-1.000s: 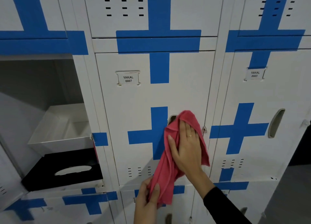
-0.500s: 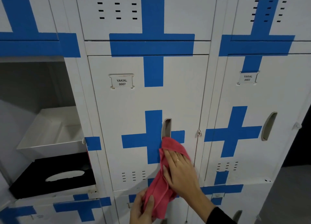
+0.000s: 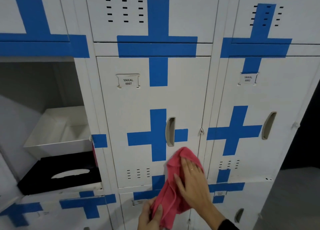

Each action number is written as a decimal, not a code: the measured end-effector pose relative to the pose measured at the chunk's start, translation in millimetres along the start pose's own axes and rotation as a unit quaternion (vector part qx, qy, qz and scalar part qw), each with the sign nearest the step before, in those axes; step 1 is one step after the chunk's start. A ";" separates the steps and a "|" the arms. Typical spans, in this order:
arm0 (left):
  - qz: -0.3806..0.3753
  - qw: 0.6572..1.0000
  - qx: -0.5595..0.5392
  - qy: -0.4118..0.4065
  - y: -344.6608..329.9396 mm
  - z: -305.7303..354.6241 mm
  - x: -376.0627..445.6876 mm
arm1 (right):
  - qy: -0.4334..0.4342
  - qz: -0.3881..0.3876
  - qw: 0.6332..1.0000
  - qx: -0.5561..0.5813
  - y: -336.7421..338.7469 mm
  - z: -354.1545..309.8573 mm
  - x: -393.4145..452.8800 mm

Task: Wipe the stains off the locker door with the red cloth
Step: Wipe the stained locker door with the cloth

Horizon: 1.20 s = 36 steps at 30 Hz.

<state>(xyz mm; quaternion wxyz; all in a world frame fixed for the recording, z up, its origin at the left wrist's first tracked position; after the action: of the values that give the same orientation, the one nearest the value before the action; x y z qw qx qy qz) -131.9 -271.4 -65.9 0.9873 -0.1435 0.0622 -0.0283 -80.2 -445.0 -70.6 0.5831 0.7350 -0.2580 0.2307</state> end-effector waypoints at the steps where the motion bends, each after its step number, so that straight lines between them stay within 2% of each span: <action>1: 0.002 1.000 -0.004 -0.001 -0.8 0.8 -0.1 | -0.025 0.019 0.999 0.017 8.0 0.8 10.3; 3: -0.001 1.000 -0.022 0.006 -3.5 8.2 1.8 | -0.037 0.054 0.997 0.032 28.8 -1.7 37.7; 5: -0.020 0.999 -0.037 0.012 -8.8 20.6 4.2 | -0.003 0.076 0.997 0.020 48.3 -11.4 67.5; 10: -0.009 0.997 -0.038 -0.061 -13.7 50.3 12.0 | 0.057 0.095 0.994 0.001 67.4 -53.4 117.3; 14: 0.026 0.996 -0.061 -0.053 -2.9 46.8 17.6 | 0.139 0.062 0.988 -0.016 49.8 -70.9 104.4; 17: 0.039 0.995 -0.084 -0.032 4.6 38.5 18.0 | 0.161 -0.010 0.987 -0.012 26.9 -61.5 74.9; 20: 0.044 0.994 -0.096 -0.015 8.0 32.5 18.1 | 0.159 -0.042 0.986 -0.040 10.4 -41.5 53.2; 23: 0.039 0.994 -0.100 0.001 8.4 32.8 16.3 | 0.124 -0.030 0.990 -0.057 8.9 -33.3 48.3; 30: 0.032 0.997 -0.065 -0.023 9.4 49.5 18.4 | 0.008 0.114 0.993 0.004 34.6 -52.5 97.4; 33: 0.020 0.997 -0.063 -0.046 5.4 62.9 18.7 | 0.016 0.138 0.990 0.024 45.4 -69.5 113.5; 36: 0.020 0.997 -0.065 -0.045 2.7 64.8 19.0 | 0.059 0.126 0.990 0.004 47.4 -76.9 114.1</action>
<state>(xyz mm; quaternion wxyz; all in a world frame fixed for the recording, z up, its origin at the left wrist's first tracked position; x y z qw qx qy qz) -104.5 -252.1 -7.2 0.9781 -0.2071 0.0219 0.0018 -27.1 -391.3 53.8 0.5608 0.6838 -0.3127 0.3467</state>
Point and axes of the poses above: each hand's wrist, its own x-axis towards the middle knuckle, its own y-axis out of the back of the hand, z = x × y, the point moved 1 cm from there along x, towards the middle knuckle, and after that the axes turned 8 degrees about -x, right-handed, at the moved point
